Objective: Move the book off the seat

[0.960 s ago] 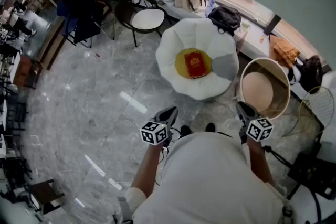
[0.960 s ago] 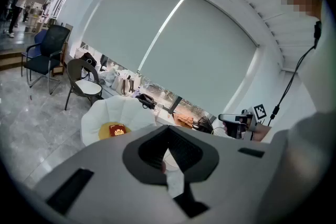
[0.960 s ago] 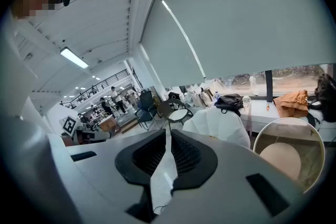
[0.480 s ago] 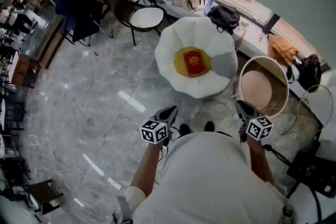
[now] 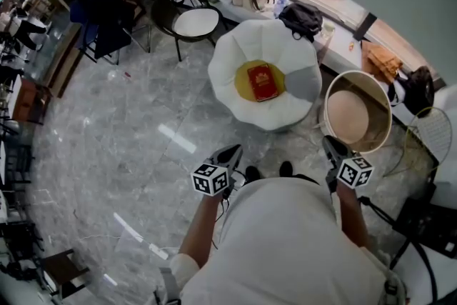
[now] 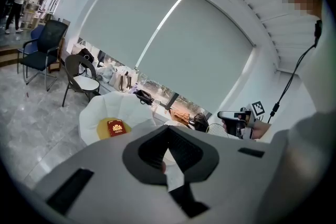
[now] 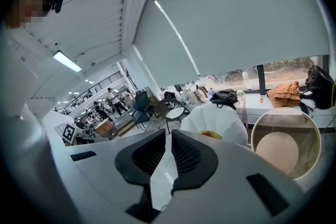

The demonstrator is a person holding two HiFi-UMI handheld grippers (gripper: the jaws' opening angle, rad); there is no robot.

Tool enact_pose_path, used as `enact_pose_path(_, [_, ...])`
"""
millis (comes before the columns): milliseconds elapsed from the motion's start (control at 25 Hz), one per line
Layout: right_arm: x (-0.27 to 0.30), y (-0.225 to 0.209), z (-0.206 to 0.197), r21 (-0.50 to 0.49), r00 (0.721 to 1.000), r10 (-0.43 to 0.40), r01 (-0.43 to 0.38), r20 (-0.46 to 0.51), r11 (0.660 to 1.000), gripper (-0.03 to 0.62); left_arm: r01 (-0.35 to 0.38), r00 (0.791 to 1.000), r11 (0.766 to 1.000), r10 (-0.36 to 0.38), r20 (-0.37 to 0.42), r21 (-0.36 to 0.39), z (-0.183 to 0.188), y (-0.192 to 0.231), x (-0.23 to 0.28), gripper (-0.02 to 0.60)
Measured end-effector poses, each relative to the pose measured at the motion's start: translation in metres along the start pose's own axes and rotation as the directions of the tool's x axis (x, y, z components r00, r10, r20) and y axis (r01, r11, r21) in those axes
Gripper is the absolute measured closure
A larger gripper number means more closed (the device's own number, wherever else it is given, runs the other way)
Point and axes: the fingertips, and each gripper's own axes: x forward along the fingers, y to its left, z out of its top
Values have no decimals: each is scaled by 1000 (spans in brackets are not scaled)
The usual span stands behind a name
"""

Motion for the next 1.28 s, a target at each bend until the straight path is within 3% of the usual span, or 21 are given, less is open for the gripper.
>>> enact_pose_path(400, [-1,25,-22,12,999,-46,46,8,999,536,63,998,998,-63,-24,8,-9,15,-22,580])
enact_pose_path(640, [-2,27,-34,53,997,-72,72,3,996,536,65,998,998,-65,-18,-2,-9,27,-26,580])
enact_pose_path(880, [12,21,-27,65,998,-66,66,2,996,536,69,998,998,-69,-12,-15,-3,30,-18,580])
enact_pose_path(1280, [72,-3,5,66,999,-22,25,-46,997,536,16,1000,998,-17,-25,-60,19,53,9,580])
